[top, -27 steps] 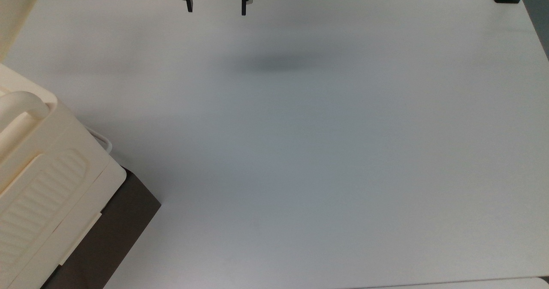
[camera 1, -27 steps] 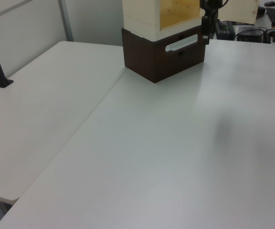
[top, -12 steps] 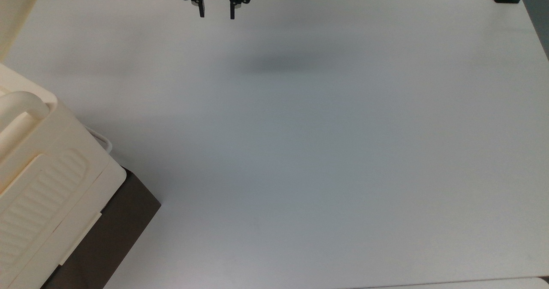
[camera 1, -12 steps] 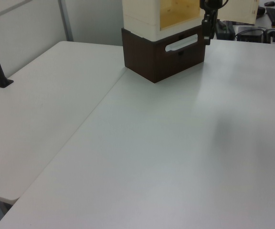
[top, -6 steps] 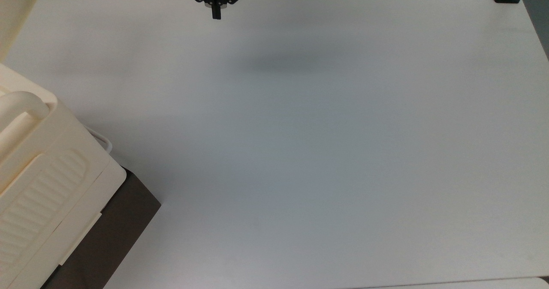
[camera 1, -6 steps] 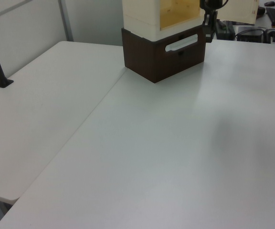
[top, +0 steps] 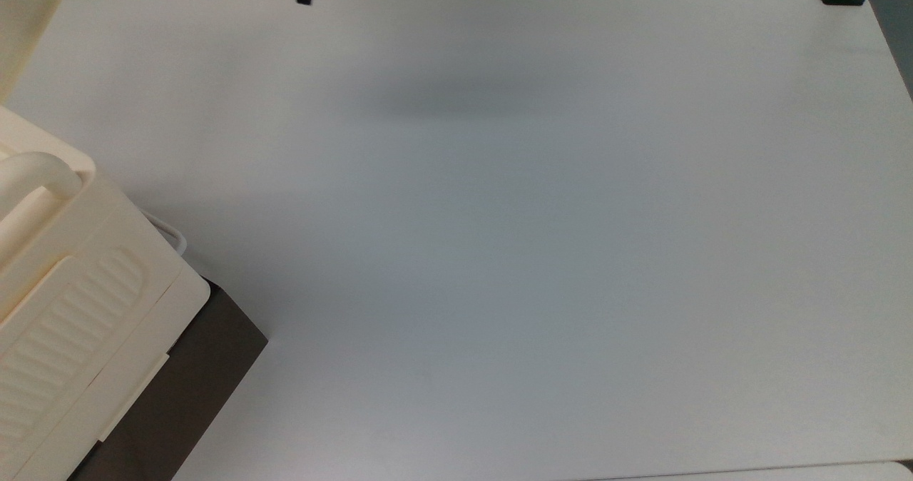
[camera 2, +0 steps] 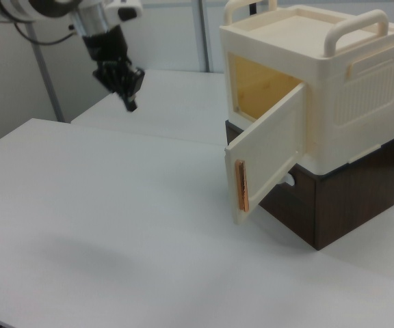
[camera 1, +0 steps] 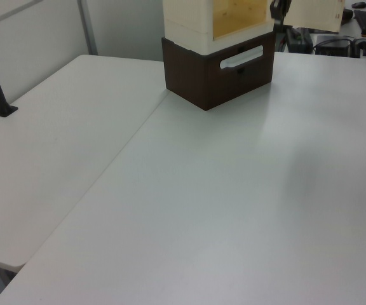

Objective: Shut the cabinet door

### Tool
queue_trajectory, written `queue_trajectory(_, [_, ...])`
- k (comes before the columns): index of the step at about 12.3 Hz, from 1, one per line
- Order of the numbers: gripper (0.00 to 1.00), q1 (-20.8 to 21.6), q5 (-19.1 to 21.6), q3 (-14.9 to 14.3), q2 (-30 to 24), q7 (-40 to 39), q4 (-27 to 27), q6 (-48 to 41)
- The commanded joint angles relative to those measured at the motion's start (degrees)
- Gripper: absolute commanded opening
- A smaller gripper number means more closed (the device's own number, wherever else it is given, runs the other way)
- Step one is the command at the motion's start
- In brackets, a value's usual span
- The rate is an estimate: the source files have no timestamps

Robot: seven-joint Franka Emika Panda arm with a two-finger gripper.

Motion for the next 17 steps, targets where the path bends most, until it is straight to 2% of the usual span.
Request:
queue_trajectory(1, [0.0,-3.37,2.63,-3.43,-1.31,0.69,4.62,-0.89])
queue_trajectory(4, [0.0,-3.9,2.55,-10.27,-2.46,-1.41,5.16,-0.19])
queue_trajectory(7, [0.0,-5.13,2.81,-15.82,-2.46,-5.1,7.7,0.16])
queue_trajectory(9, [0.0,-7.76,5.88,-20.21,-2.37,-8.79,7.97,4.36])
queue_trajectory(11, [0.0,-8.91,6.33,-24.17,-2.2,-12.56,7.71,5.35])
queue_trajectory(13, [0.0,-11.88,6.77,-25.32,-1.93,-16.17,7.44,5.44])
queue_trajectory(17, [0.0,-17.34,9.67,-25.5,-1.93,-23.02,7.27,5.35])
